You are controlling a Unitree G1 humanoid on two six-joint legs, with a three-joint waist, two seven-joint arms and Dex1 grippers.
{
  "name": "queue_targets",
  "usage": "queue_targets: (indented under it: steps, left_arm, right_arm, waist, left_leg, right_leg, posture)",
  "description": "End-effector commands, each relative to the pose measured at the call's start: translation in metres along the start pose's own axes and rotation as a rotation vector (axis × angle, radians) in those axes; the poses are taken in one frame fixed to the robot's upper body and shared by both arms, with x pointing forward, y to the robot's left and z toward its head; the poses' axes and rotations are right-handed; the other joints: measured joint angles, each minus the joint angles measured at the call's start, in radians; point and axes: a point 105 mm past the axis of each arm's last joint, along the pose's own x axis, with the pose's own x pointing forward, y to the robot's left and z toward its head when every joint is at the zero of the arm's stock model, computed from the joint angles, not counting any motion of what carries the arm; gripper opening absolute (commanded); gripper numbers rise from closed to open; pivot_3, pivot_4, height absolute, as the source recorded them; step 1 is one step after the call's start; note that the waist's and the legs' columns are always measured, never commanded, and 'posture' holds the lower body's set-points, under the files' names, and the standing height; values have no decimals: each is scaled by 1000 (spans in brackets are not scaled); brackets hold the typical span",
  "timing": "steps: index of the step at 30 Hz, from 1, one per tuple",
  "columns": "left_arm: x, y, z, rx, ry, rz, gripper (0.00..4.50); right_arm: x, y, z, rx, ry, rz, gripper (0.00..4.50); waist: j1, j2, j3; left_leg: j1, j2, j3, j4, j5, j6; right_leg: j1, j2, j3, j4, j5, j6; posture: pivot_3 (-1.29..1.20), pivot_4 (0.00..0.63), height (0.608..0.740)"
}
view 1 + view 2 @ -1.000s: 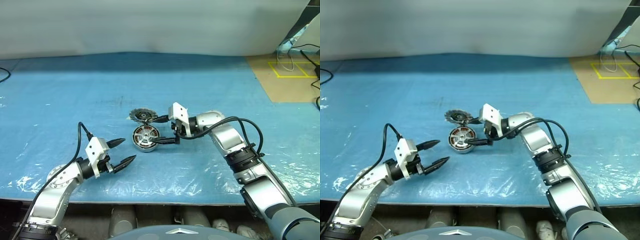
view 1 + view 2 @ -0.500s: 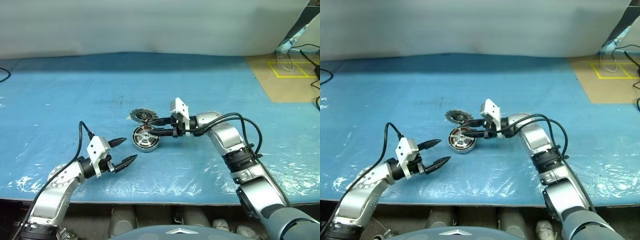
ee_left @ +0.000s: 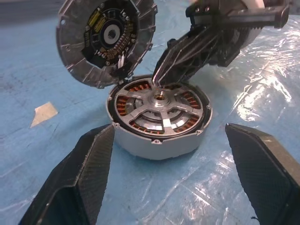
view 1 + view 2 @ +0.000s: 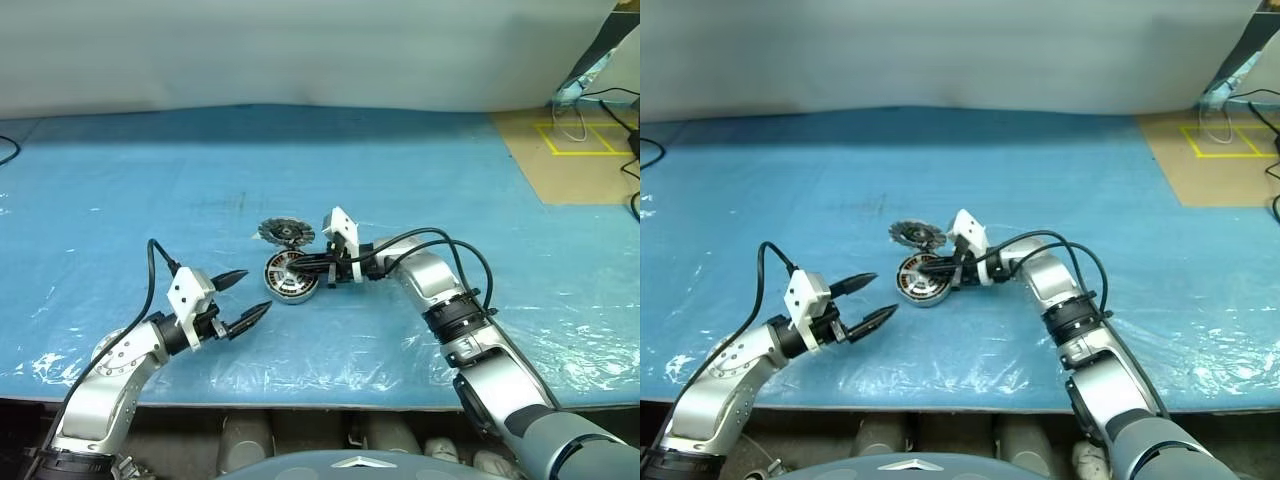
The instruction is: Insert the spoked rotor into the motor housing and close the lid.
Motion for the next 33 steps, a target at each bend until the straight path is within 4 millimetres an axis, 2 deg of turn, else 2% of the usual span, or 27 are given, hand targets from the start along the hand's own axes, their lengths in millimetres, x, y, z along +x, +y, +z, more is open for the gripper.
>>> queue_targets:
  steps: [1,4,7,10,14,19,22,27,30,33]
  left_arm:
    - [-1,3,11,-19,-51,38,3979]
    - [-1,6,17,-57,-87,84,3979]
    - [-1,15,28,-89,-134,135,3979]
    - [-1,36,50,-142,-226,227,3979]
    - [-2,57,70,-221,-323,337,3979]
    - [6,80,69,-229,-297,477,3979]
    - [22,99,65,-208,-253,545,3979]
    - [50,122,80,-185,-294,561,3979]
    - [68,123,88,-182,-338,500,3363]
    - [88,122,88,-160,-322,458,2365]
  right_arm:
    - [5,1,1,-27,14,17,26]
    - [5,4,-9,-79,69,37,26]
    - [0,4,-1,-72,33,41,26]
    - [-15,7,28,-56,-113,70,26]
    - [-35,13,43,-56,-163,96,26]
    - [-54,18,40,-57,-136,57,26]
    - [-67,8,31,-36,-111,-39,26]
    - [-76,7,27,-16,-110,-100,26]
    - [-77,7,25,-24,-96,-119,0]
    - [-78,7,25,-25,-97,-137,0]
  waist:
    - [0,0,0]
    - [0,0,0]
    - [0,0,0]
    - [4,0,0]
    - [4,0,0]
    - [6,-1,0]
    - [5,-1,0]
    - [8,-1,0]
    - [6,-1,0]
    - [7,-1,0]
  left_leg:
    - [0,0,0,0,0,0]
    - [0,0,0,0,-1,-1]
    - [0,0,0,0,-1,-1]
    - [0,1,0,1,-1,-1]
    - [-2,2,0,4,1,2]
    - [-3,4,-1,4,2,1]
    - [-3,4,-1,4,3,0]
    - [-3,3,-2,4,4,-2]
    - [-4,2,-2,4,4,-2]
    - [-5,2,-2,4,4,-2]
  right_leg:
    - [0,0,0,0,0,0]
    - [1,0,0,0,0,0]
    - [2,0,0,0,0,0]
    - [2,1,0,1,0,-1]
    - [1,2,0,1,1,-2]
    - [1,6,0,0,1,-2]
    - [1,7,0,0,2,-3]
    - [1,7,0,0,3,-4]
    - [1,8,0,-1,3,-4]
    - [0,8,0,-2,3,-4]
  posture:
    - [0,150,740]
    - [0,150,740]
    - [0,150,740]
    - [0,150,740]
    - [0,150,740]
    - [0,150,740]
    - [0,150,740]
    - [0,150,740]
    - [0,150,740]
    - [0,150,740]
